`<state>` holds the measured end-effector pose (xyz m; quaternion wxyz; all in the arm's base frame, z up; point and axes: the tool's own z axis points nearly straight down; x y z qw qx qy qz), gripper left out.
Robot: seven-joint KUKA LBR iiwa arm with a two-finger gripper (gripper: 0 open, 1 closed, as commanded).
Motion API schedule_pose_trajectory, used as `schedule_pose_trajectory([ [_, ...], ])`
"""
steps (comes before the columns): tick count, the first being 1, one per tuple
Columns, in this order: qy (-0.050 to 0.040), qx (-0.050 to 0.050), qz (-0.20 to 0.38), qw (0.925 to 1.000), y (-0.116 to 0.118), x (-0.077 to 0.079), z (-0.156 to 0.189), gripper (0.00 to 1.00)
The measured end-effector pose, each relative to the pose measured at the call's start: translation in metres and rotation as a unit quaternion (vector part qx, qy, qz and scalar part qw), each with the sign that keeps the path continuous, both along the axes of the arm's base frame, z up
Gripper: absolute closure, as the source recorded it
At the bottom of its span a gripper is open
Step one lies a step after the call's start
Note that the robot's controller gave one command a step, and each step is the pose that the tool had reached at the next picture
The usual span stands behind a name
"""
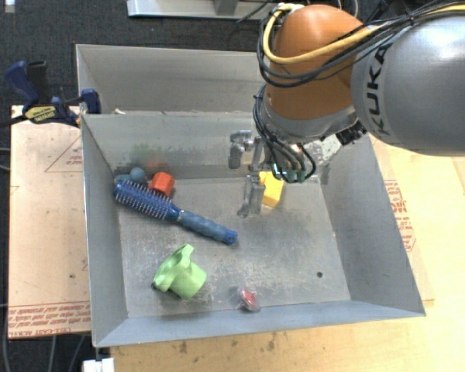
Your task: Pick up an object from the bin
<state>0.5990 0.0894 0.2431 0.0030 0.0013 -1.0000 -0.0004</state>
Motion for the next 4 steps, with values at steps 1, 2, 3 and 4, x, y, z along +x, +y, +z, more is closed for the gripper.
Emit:
schedule_pose_trajectory([
  [1,0.0001,0.0,-0.08,0.9968,0.041,0.005,-0.178,0.0],
  [2,-0.0048,0.001,-0.119,0.9929,0.055,0.002,-0.142,0.0],
  [3,-0.0026,-0.001,-0.2,0.9798,0.044,-0.004,-0.144,0.0],
  [4,-0.0017,-0.001,-0.277,0.9608,0.042,-0.01,-0.174,0.0],
])
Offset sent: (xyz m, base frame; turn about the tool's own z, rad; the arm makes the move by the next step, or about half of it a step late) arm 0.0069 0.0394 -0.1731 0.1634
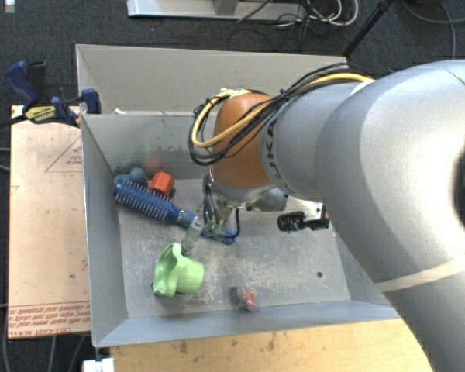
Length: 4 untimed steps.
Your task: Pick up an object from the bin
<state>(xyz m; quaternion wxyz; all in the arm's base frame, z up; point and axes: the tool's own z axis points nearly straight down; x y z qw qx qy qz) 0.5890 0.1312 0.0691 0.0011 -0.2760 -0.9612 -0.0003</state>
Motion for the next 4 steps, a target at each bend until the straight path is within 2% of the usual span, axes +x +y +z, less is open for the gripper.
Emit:
schedule_pose_trajectory([
  [1,-0.0008,0.0,0.0,1.0,0.0,0.0,0.0,0.0],
  [2,-0.0012,0.0,0.001,1.0,0.0,0.001,0.001,1.0],
  [3,-0.0046,0.001,0.002,1.0,0.001,0.002,0.074,1.0],
  [4,-0.0024,0.0,0.004,1.0,0.001,0.003,0.093,1.0],
])
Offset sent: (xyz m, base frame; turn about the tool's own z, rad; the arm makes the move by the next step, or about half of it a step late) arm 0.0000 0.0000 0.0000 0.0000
